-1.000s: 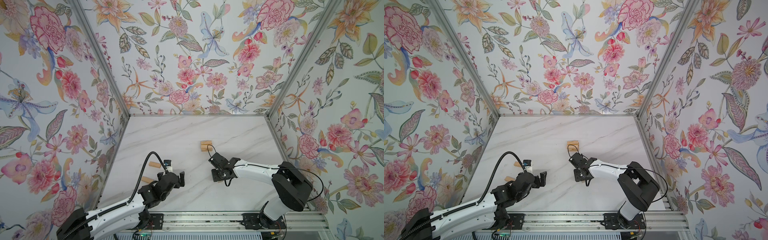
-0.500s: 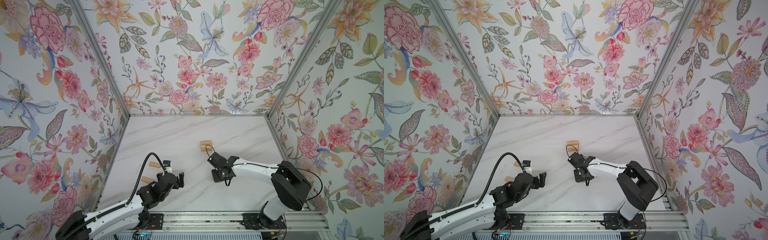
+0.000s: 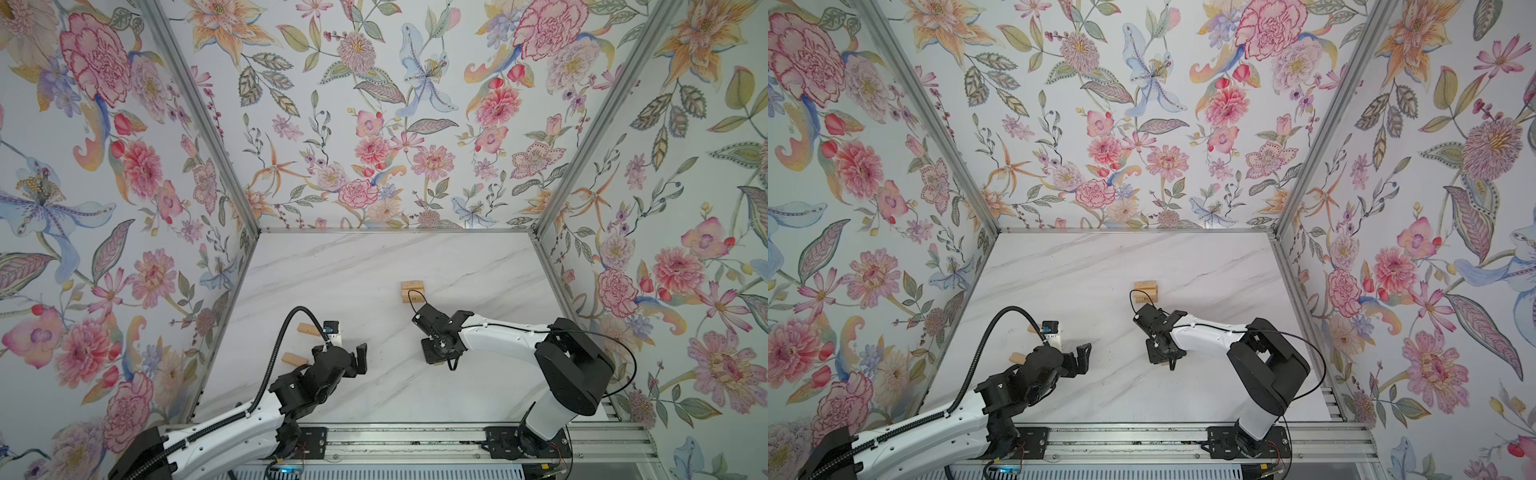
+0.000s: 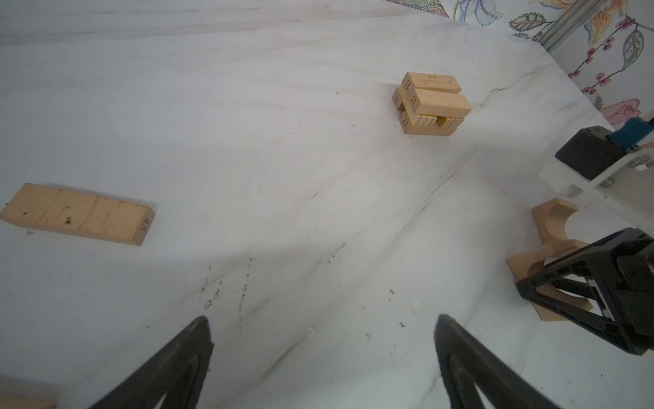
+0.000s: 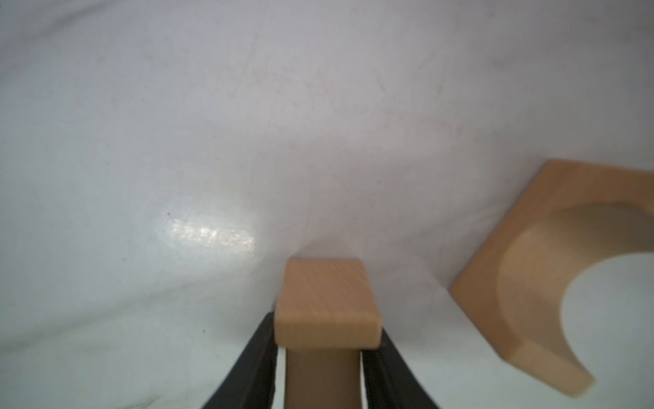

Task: Build the wood block tower
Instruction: 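Lower the right gripper around the upright end of an arch block, then close the right gripper on the upright end of the arch block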

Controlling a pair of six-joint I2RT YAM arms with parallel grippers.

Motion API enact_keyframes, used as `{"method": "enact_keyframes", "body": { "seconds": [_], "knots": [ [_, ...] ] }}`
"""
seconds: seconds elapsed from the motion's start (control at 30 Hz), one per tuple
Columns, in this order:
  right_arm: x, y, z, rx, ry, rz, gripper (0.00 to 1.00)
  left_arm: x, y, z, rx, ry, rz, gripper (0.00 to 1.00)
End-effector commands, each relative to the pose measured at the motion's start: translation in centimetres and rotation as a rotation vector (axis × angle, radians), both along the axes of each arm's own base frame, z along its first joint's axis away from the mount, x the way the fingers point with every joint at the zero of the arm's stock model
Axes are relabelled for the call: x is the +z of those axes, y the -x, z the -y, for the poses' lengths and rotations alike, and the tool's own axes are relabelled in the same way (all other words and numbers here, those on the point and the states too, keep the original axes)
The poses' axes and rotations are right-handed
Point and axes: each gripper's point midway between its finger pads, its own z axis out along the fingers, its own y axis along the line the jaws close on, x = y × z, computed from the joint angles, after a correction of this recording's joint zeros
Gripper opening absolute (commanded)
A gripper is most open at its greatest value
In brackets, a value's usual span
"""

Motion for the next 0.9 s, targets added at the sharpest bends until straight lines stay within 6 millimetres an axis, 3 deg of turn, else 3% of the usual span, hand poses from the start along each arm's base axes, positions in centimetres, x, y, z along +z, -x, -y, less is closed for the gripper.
{"method": "enact_keyframes", "body": {
  "seconds": [0.0, 0.57, 0.87],
  "knots": [
    [-0.4, -0.1, 0.5, 0.0, 0.031, -0.013, 0.37, -0.7, 0.1, -0.8, 0.005, -0.036, -0.013, 0.99],
    [1.6, -1.5, -0.3, -0.02, -0.02, 0.022, 0.33, 1.1, -0.6, -1.0, 0.014, -0.069, 0.013, 0.99],
    [3.9, -3.8, -1.3, -0.024, -0.031, 0.063, 0.33, 2.1, -1.4, -0.8, 0.005, -0.096, 0.025, 0.99]
  ]
}}
